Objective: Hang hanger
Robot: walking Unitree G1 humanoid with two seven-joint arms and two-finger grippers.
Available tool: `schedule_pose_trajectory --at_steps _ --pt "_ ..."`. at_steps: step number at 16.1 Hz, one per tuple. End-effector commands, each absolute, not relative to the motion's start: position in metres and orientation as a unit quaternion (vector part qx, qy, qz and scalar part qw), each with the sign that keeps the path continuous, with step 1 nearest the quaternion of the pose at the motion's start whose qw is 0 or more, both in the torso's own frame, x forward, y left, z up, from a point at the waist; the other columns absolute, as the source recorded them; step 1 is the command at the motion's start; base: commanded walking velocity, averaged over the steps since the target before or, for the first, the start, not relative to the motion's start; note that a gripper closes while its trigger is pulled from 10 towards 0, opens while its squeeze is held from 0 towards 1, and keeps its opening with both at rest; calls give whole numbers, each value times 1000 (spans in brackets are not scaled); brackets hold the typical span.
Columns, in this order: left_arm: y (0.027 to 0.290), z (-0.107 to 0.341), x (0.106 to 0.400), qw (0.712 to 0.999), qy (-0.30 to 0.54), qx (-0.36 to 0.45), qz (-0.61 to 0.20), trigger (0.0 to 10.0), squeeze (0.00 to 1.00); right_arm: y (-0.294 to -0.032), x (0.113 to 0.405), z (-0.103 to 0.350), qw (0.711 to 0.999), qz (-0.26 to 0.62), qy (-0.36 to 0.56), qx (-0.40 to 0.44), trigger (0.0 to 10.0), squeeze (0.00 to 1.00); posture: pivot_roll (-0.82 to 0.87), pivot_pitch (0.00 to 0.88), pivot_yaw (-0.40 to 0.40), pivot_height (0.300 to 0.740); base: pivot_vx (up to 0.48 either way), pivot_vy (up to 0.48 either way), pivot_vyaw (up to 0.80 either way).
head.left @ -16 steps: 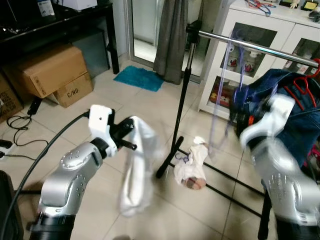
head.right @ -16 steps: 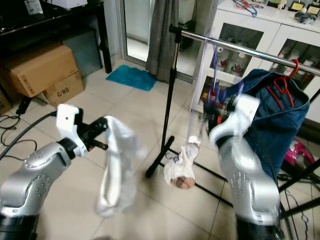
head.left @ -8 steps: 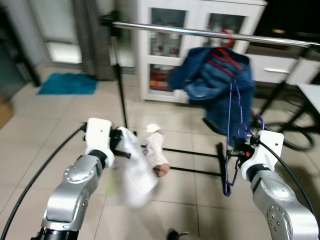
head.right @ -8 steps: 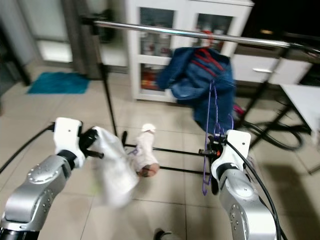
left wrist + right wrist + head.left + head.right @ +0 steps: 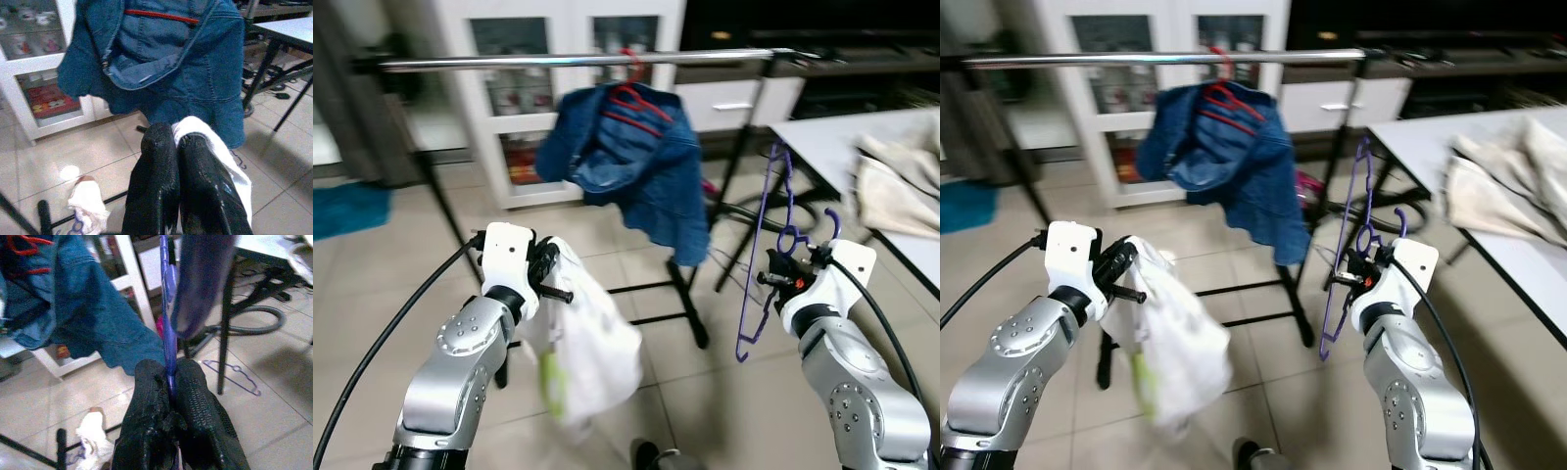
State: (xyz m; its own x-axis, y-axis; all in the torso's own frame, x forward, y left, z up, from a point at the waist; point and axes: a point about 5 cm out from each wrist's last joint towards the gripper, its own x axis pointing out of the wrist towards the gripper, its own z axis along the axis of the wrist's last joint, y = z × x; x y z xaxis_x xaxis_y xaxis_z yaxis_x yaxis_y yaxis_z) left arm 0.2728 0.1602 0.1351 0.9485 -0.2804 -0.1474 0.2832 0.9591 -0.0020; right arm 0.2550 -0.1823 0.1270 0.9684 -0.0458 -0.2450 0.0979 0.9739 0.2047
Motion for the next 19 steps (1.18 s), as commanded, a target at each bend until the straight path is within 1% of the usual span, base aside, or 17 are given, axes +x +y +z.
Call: schedule_pose_trajectory --at_steps 1,2,3,4,5,6,7,8,10,14,16,19 --pt "160 144 277 989 57 3 -140 10000 0 -185 254 128 987 -49 121 94 10000 0 31 0 -9 740 0 0 -781" --pt "158 147 277 989 49 1 -139 10000 0 -190 252 128 988 -55 124 70 10000 0 31 0 -7 740 0 0 -775" --pt "159 148 278 989 44 7 -138 10000 0 -192 252 130 989 -57 120 66 10000 0 26 0 -5 740 0 0 -800" --pt "160 148 278 990 37 12 -135 10000 0 -194 252 134 988 -61 114 82 10000 0 23 0 -5 740 0 0 -800" --pt "159 150 279 990 34 13 -137 10000 0 -194 255 140 990 -69 89 79 10000 0 24 0 -7 740 0 0 -781" --pt "157 150 280 990 31 12 -137 10000 0 -193 257 141 994 -55 84 42 10000 0 27 0 -13 740 0 0 -800" --pt "156 151 279 990 30 11 -138 10000 0 -192 258 141 994 -55 87 38 10000 0 29 0 -18 740 0 0 -800" --pt "156 151 279 990 28 7 -136 10000 0 -190 259 142 994 -53 84 39 10000 0 30 0 -23 740 0 0 -800" --pt "158 152 279 991 26 7 -133 10000 0 -182 262 140 992 -24 95 76 10000 0 32 0 -24 740 0 0 -750" --pt "158 156 281 990 14 6 -140 10000 0 -182 260 138 989 -35 101 103 10000 0 28 0 -19 740 0 0 -767" --pt "160 158 283 990 8 4 -141 10000 0 -183 260 139 989 -37 105 101 10000 0 25 0 -17 740 0 0 -778" --pt "160 159 283 990 7 3 -141 10000 0 -183 260 139 989 -37 106 99 10000 0 25 0 -17 740 270 0 -775"
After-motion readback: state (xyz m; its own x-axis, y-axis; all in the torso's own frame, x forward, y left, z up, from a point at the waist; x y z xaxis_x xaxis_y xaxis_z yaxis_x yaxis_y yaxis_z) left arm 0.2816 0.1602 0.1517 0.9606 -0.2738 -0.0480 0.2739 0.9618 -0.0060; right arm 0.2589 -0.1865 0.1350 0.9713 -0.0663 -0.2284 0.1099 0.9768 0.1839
